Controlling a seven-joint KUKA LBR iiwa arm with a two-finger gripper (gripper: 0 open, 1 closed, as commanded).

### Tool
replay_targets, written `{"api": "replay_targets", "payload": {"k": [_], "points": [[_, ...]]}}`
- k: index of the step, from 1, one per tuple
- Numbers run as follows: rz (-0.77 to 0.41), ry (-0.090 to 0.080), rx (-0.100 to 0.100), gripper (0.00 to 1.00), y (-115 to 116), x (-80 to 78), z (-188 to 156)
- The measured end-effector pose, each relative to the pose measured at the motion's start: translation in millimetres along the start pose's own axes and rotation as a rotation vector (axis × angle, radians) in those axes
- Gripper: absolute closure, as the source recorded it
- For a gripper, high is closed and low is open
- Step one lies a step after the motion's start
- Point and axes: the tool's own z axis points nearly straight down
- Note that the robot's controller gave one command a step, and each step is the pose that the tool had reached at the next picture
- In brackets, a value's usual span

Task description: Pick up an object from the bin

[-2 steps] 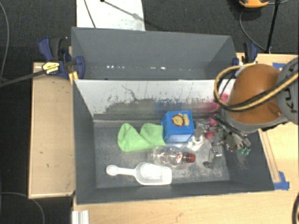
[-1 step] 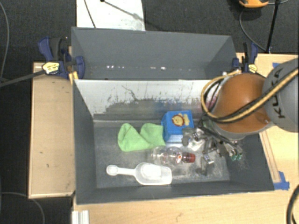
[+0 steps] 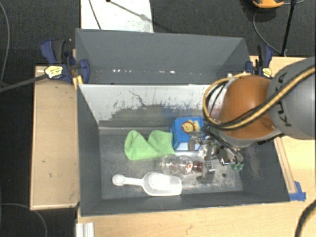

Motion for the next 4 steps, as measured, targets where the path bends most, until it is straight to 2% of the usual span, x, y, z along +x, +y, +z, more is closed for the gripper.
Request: {"api": "replay_targets", "payload": {"k": [1, 2, 4], "points": [[-0.159, 0.000, 0.000, 0.00, 7, -3.0, 74], [-0.114, 0.005, -0.001, 1.00, 6, 13.2, 79], [-0.115, 0.008, -0.001, 1.00, 6, 14.4, 74]]}}
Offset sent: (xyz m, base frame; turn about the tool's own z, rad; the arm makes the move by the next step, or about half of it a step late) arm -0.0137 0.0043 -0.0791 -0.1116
